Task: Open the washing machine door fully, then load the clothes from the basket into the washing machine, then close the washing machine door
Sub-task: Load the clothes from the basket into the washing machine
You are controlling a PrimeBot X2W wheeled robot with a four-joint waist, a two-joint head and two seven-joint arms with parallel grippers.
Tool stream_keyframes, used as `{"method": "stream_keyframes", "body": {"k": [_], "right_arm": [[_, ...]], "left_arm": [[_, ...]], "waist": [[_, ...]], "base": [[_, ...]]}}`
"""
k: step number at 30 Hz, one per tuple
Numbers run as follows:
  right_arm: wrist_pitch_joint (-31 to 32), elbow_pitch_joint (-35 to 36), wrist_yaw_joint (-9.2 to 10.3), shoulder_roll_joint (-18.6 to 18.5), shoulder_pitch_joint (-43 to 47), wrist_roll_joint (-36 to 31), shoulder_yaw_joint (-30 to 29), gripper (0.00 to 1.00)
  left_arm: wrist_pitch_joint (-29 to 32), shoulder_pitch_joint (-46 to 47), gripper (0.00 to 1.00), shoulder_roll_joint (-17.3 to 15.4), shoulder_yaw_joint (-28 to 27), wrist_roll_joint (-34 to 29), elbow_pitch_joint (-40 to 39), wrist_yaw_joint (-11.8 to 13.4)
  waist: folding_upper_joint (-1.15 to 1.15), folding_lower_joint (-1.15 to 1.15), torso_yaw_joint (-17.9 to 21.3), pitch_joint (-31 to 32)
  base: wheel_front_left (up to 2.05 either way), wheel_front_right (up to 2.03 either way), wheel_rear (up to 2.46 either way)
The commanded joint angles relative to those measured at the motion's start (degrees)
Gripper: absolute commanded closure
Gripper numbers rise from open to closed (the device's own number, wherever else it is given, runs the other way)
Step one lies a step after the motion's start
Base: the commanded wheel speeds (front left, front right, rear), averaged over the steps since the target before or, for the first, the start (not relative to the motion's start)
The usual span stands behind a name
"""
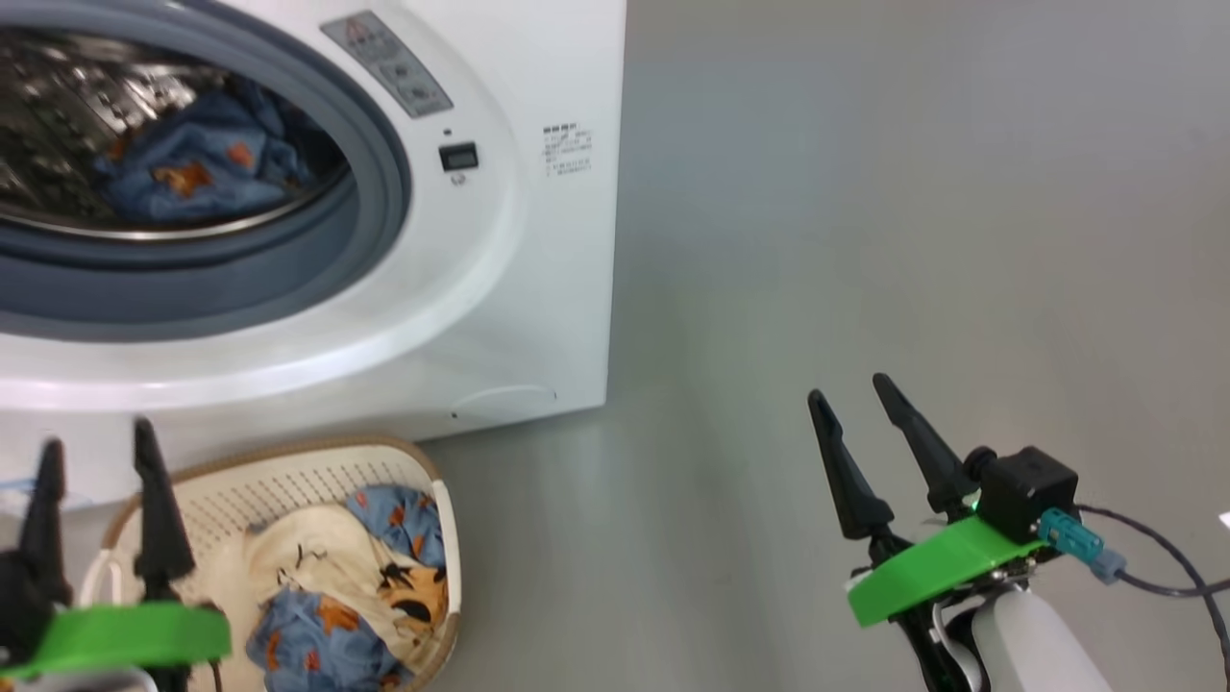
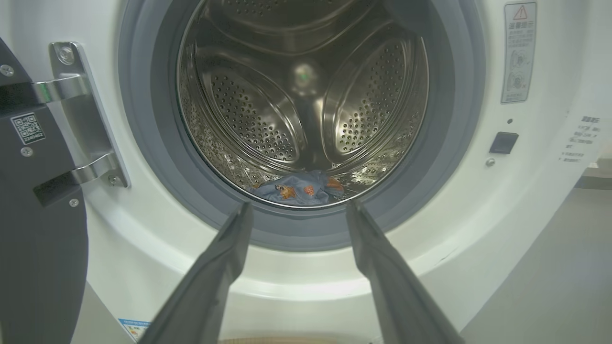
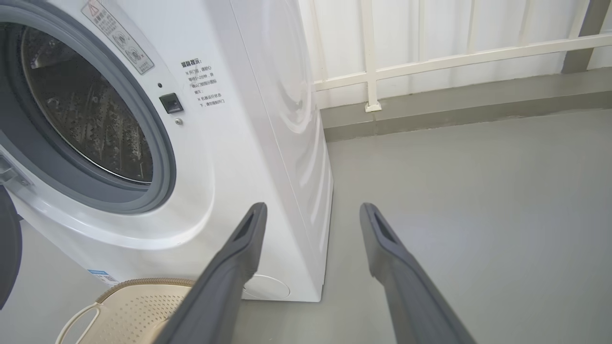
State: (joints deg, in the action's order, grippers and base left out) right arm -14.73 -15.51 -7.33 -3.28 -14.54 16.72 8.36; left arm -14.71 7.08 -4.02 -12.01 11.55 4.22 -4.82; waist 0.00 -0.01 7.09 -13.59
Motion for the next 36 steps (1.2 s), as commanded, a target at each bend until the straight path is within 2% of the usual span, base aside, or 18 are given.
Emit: {"method": "stream_keyframes", "body": {"k": [1, 12, 20, 27, 36], "right_arm": [[-0.3, 1.2, -0.16, 0.4, 1.2, -0.6, 0.9, 0.00], [-0.3, 1.3, -0.16, 0.4, 4.6, -3.8, 0.1, 0.00], [-0.3, 2.0, -0.16, 0.4, 5.7, -5.0, -0.4, 0.00], [-0.3, 2.5, -0.16, 0.4, 5.9, -4.9, -0.3, 0.00], [-0.3, 2.8, -0.16, 0.4, 6.2, -5.3, -0.7, 0.00]], "left_arm": [[-0.3, -1.1, 0.00, -0.6, -2.0, -0.9, -1.9, -0.2], [-0.3, -9.2, 0.00, 1.0, -0.4, -1.5, -3.3, -0.2], [-0.3, -13.1, 0.00, 1.1, 0.9, -3.3, -4.2, 1.7], [-0.3, -15.2, 0.00, 1.1, 2.7, -2.8, -5.8, 4.5], [-0.3, -15.4, 0.00, 1.1, 2.7, -1.6, -5.5, 5.4]], "waist": [[0.00, 0.01, -0.1, 2.9], [0.00, 0.01, -0.6, 8.0], [0.00, 0.01, -0.8, 9.4], [0.00, 0.01, -0.9, 9.7], [0.00, 0.01, -1.3, 9.9]], "base": [[0.00, 0.00, 0.00], [0.00, 0.00, 0.00], [0.00, 0.00, 0.00], [0.00, 0.00, 0.00], [0.00, 0.00, 0.00]]}}
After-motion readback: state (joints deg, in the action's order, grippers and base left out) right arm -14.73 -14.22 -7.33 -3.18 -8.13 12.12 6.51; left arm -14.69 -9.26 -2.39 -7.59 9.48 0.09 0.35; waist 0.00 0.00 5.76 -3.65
